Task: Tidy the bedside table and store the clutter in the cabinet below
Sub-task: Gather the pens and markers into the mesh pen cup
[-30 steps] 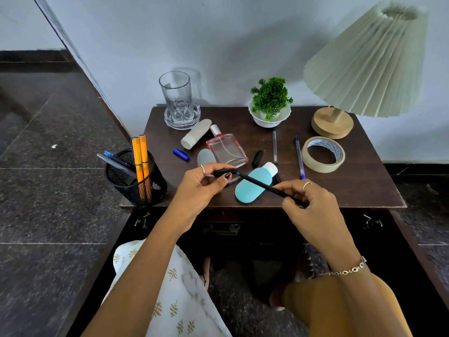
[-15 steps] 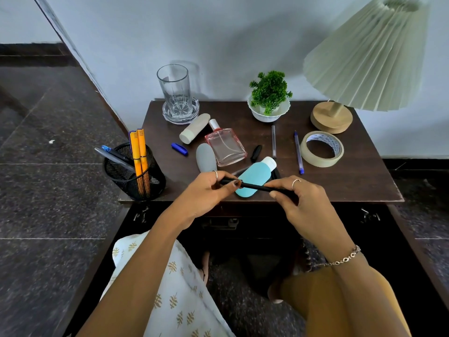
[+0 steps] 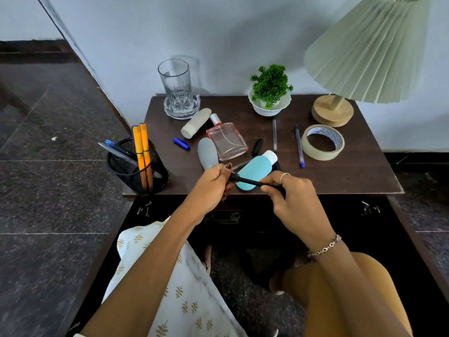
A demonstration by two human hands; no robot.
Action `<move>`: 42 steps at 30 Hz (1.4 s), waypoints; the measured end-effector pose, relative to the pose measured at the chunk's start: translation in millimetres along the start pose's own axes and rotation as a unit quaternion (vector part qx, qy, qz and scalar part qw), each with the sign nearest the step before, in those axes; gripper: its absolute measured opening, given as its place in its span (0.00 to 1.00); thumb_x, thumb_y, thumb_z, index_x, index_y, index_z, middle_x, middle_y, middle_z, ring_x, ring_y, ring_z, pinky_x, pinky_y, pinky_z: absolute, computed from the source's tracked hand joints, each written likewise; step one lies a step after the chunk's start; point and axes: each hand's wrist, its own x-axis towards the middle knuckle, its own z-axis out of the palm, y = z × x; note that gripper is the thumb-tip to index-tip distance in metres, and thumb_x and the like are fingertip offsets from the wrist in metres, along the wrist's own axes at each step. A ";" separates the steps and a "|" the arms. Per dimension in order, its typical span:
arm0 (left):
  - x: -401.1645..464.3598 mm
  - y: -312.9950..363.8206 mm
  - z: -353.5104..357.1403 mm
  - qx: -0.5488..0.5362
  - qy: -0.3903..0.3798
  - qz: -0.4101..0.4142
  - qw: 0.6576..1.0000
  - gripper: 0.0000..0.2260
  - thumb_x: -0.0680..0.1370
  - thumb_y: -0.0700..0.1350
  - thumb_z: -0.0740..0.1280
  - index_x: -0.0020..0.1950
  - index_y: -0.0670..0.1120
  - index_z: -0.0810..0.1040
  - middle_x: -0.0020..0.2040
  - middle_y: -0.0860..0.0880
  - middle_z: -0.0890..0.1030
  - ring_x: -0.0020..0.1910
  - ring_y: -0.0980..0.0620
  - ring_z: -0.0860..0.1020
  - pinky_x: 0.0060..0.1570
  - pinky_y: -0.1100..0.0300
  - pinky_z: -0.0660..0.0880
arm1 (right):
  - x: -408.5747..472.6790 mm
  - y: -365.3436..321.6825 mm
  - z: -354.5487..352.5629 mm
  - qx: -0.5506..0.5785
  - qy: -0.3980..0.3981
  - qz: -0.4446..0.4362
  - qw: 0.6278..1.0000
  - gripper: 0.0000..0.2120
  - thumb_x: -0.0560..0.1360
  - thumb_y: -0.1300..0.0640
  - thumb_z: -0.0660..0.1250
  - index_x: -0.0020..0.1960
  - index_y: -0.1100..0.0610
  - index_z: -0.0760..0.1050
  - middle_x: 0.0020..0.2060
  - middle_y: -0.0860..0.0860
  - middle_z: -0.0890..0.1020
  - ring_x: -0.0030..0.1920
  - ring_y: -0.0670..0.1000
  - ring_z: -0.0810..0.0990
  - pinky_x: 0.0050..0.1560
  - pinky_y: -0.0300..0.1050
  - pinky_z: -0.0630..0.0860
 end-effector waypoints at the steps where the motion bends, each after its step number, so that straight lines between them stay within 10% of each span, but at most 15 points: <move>1: -0.5 -0.6 0.9 0.002 0.000 0.002 1.000 0.14 0.83 0.49 0.53 0.40 0.49 0.69 0.30 0.52 0.68 0.29 0.56 0.65 0.32 0.63 0.64 | -0.8 -0.6 0.3 0.002 -0.002 0.004 1.000 0.07 0.75 0.62 0.67 0.52 0.59 0.80 0.43 0.51 0.83 0.40 0.44 0.77 0.42 0.28 0.69; 10: -1.7 -3.6 6.5 0.050 -0.005 0.041 0.998 0.13 0.83 0.47 0.53 0.41 0.49 0.71 0.32 0.52 0.70 0.31 0.57 0.67 0.33 0.63 0.66 | -1.5 3.5 0.6 0.087 -0.059 0.119 0.987 0.03 0.75 0.59 0.67 0.47 0.56 0.79 0.31 0.43 0.77 0.34 0.41 0.75 0.34 0.28 0.68; 17: -6.0 1.7 14.2 -0.084 0.188 0.103 0.973 0.05 0.80 0.49 0.61 0.45 0.52 0.72 0.33 0.54 0.74 0.32 0.61 0.73 0.37 0.63 0.72 | 6.1 -14.3 29.7 0.253 -0.065 0.159 0.952 0.05 0.77 0.56 0.64 0.50 0.56 0.77 0.29 0.49 0.78 0.27 0.41 0.73 0.36 0.36 0.69; 28: -31.0 31.8 -47.7 -0.174 0.240 0.139 0.945 0.08 0.79 0.42 0.62 0.42 0.48 0.77 0.34 0.53 0.80 0.31 0.58 0.75 0.35 0.64 0.74 | 7.1 -20.2 26.9 0.330 -0.061 0.142 0.931 0.09 0.78 0.51 0.60 0.55 0.49 0.76 0.41 0.50 0.81 0.34 0.44 0.77 0.36 0.39 0.74; 34: -53.2 38.6 -144.3 0.008 0.433 0.240 0.869 0.05 0.79 0.46 0.63 0.44 0.48 0.75 0.37 0.53 0.80 0.33 0.61 0.78 0.38 0.63 0.77 | 8.5 -18.8 21.4 0.320 -0.053 0.144 0.935 0.12 0.77 0.48 0.61 0.52 0.53 0.79 0.41 0.51 0.82 0.36 0.46 0.77 0.37 0.40 0.73; 42: -39.7 18.3 -159.3 0.222 0.432 0.187 0.854 0.21 0.77 0.42 0.67 0.69 0.45 0.65 0.41 0.50 0.81 0.37 0.56 0.77 0.40 0.67 0.70 | 4.1 -22.0 23.9 0.305 -0.062 0.133 0.941 0.11 0.77 0.51 0.60 0.51 0.53 0.79 0.39 0.52 0.81 0.35 0.46 0.76 0.38 0.40 0.74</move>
